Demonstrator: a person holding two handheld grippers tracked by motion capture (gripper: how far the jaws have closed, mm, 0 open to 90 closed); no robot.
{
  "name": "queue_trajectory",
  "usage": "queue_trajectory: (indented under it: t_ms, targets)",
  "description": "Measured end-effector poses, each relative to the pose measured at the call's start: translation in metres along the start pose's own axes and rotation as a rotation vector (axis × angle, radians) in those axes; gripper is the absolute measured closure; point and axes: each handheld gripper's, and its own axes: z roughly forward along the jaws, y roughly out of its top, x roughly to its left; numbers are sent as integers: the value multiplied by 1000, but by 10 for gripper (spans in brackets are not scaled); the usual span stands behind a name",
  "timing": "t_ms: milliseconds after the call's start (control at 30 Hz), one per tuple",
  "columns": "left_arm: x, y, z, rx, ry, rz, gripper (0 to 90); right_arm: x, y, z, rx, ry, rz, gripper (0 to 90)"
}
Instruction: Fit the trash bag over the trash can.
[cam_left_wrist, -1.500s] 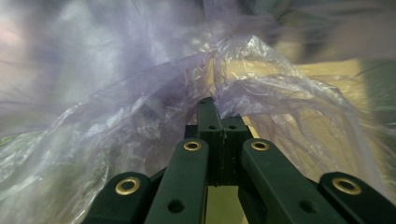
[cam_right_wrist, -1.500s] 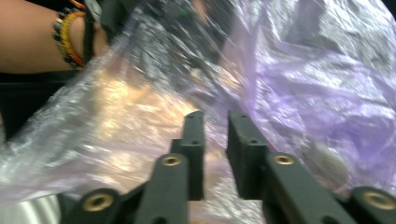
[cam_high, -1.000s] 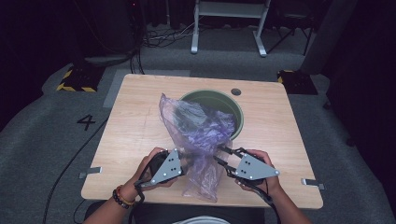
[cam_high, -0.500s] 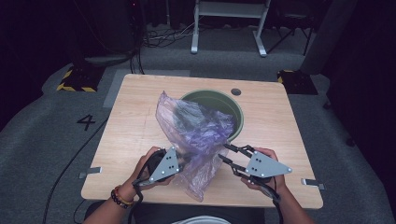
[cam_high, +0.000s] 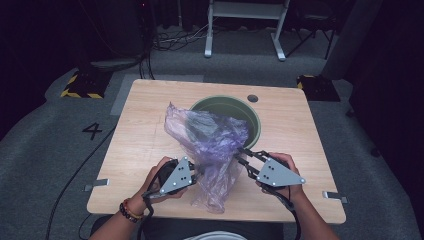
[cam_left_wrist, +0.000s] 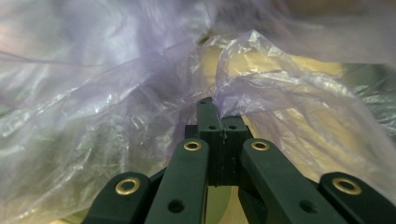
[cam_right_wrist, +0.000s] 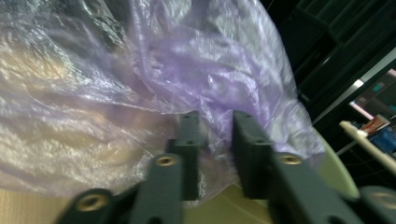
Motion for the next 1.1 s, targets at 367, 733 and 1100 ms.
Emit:
queue_trajectory:
  t_ms: [367, 733, 1100]
  targets:
    - [6, -8, -7, 22, 40, -13, 900, -22, -19, -16, -40, -13, 155, 900]
    - [11, -18, -11, 47, 64, -31, 900, -45, -60, -17, -65, -25, 321, 900]
    - [28, -26, -47, -63, 112, -245, 268, -47, -66, -16, -71, -40, 338, 900]
